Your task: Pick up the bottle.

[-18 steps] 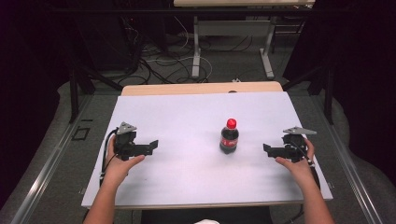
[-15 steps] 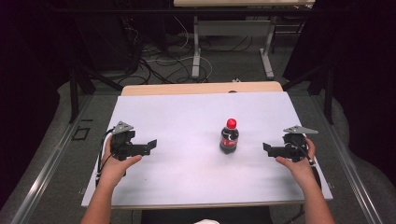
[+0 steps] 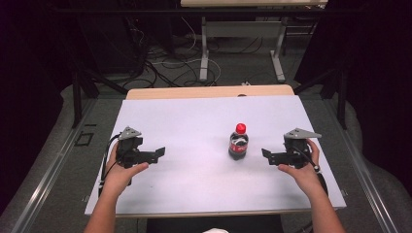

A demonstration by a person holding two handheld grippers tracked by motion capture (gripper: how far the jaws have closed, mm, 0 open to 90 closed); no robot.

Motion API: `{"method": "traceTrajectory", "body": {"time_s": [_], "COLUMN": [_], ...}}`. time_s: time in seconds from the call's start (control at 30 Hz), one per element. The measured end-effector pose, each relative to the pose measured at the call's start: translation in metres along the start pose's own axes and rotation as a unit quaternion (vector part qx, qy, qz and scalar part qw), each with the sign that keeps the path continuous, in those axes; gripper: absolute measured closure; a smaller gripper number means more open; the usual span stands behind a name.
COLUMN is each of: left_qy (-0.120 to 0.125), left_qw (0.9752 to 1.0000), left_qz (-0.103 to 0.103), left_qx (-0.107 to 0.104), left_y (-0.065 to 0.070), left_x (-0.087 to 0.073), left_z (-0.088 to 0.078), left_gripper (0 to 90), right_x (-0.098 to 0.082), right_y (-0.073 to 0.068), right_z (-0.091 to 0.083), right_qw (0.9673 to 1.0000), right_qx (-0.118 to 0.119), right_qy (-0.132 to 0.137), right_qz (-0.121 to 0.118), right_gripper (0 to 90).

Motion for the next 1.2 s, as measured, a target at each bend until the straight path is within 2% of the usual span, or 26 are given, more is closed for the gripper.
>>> {"method": "traceTrajectory", "body": {"time_s": [0.07, 0.1, 0.23, 0.37, 0.47, 0.5, 0.6, 0.63, 0.73, 0.8, 0.93, 0.97, 1.07, 1.2], "left_qy": [-0.001, -0.002, -0.001, -0.019, -0.026, -0.030, -0.021, -0.024, -0.028, -0.023, -0.027, -0.027, -0.023, -0.026], "left_qw": [1.0000, 0.9999, 0.9999, 0.9997, 0.9992, 0.9991, 0.9995, 0.9994, 0.9993, 0.9995, 0.9994, 0.9994, 0.9995, 0.9994], "left_qz": [0.007, 0.012, 0.012, 0.010, 0.020, 0.019, 0.006, 0.010, 0.014, 0.006, 0.010, 0.010, 0.004, 0.007], "left_qx": [-0.003, -0.004, -0.006, 0.008, 0.023, 0.023, 0.022, 0.022, 0.023, 0.021, 0.022, 0.021, 0.019, 0.022], "left_y": [0.001, 0.002, 0.005, 0.007, 0.005, 0.005, 0.006, 0.005, 0.004, 0.006, 0.005, 0.005, 0.006, 0.004], "left_x": [0.001, 0.001, 0.001, -0.003, -0.005, -0.005, -0.005, -0.005, -0.006, -0.006, -0.007, -0.007, -0.006, -0.007], "left_z": [-0.001, -0.001, -0.001, 0.004, 0.006, 0.006, 0.008, 0.007, 0.007, 0.008, 0.009, 0.009, 0.009, 0.009], "left_gripper": [2.7, 3.1, 3.3, 4.9, 4.9, 4.9, 4.9, 4.9, 4.9, 4.9, 4.9, 4.9, 5.0, 5.2], "right_x": [0.001, 0.002, 0.006, 0.015, 0.020, 0.021, 0.025, 0.026, 0.028, 0.029, 0.027, 0.027, 0.025, 0.022], "right_y": [-0.004, -0.007, -0.018, -0.028, -0.036, -0.038, -0.045, -0.047, -0.052, -0.054, -0.060, -0.060, -0.063, -0.066], "right_z": [0.002, 0.004, 0.010, 0.016, 0.021, 0.023, 0.030, 0.032, 0.040, 0.044, 0.052, 0.055, 0.062, 0.068], "right_qw": [1.0000, 0.9999, 0.9993, 0.9986, 0.9981, 0.9976, 0.9968, 0.9968, 0.9961, 0.9954, 0.9951, 0.9944, 0.9935, 0.9932], "right_qx": [0.002, 0.006, 0.017, 0.030, 0.040, 0.045, 0.054, 0.054, 0.059, 0.063, 0.068, 0.067, 0.074, 0.075], "right_qy": [-0.001, -0.005, -0.009, 0.000, 0.002, 0.004, 0.002, -0.003, -0.005, -0.004, -0.016, -0.015, -0.023, -0.020], "right_qz": [-0.003, -0.014, -0.032, -0.043, -0.047, -0.052, -0.059, -0.059, -0.066, -0.072, -0.070, -0.080, -0.083, -0.087], "right_gripper": [2.6, 3.1, 4.5, 6.4, 7.2, 7.9, 8.3, 8.4, 8.4, 8.9, 13.9, 15.1, 15.3, 15.4]}}
Point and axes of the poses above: each handheld gripper's, and its own axes: z roughly forward along the jaws, x roughly out of its top, y roughly to its right, the point moved 7 cm from there along z, roughly forward along the jaws, and after that the axes turned 2 degrees about -z, right-handed, at the moved point
